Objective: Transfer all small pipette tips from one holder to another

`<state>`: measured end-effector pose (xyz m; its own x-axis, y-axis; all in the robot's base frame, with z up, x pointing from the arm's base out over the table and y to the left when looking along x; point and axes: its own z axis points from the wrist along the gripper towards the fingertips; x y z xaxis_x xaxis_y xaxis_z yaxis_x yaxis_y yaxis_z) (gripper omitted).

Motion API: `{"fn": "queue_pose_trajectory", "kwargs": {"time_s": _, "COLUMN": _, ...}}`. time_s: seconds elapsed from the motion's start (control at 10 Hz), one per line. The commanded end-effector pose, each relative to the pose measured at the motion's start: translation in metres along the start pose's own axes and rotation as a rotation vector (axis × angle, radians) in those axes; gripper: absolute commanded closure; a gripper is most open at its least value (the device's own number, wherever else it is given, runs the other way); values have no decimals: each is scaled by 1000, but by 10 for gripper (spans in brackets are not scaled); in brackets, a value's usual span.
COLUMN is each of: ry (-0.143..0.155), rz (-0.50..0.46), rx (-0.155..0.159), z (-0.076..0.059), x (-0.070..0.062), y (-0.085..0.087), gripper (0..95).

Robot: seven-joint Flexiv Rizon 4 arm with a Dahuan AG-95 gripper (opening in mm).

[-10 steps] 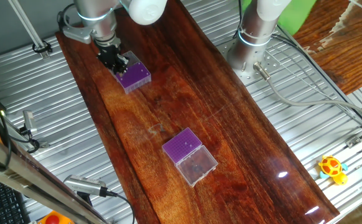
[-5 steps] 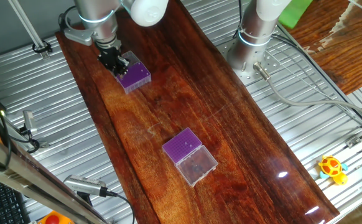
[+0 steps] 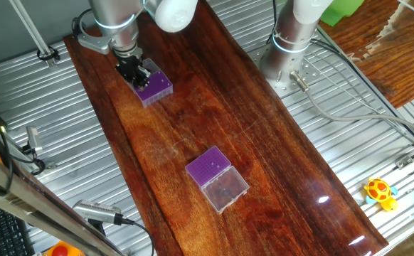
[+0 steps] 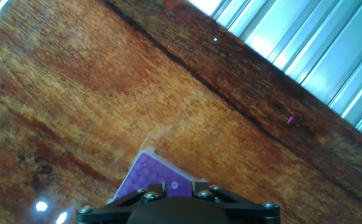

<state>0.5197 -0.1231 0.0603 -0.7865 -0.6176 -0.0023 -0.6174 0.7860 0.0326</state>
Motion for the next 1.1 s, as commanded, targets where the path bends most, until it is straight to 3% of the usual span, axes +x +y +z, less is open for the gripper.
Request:
{"fn": "queue_pose_trajectory", "kwargs": {"time_s": 0.1, "ry": 1, "rz": 1, "rx": 2, "z": 1, "x": -1, "y": 0, "gripper": 950}}
{"fn": "queue_pose_trajectory", "kwargs": {"time_s": 0.6, "ry": -2, "rz": 4, "rx": 0, "z": 2, "x": -2, "y": 1, "gripper": 950}}
{"fn": "queue_pose_trajectory", "kwargs": {"time_s": 0.7, "ry": -2, "rz": 4, "rx": 0, "z": 2, "x": -2, "y": 1, "gripper": 760}}
{"fn": "queue_pose_trajectory", "kwargs": {"time_s": 1.1, "ry": 0, "rz": -4, "rx": 4, "z": 1, "x": -2, "y": 1, "gripper": 760}}
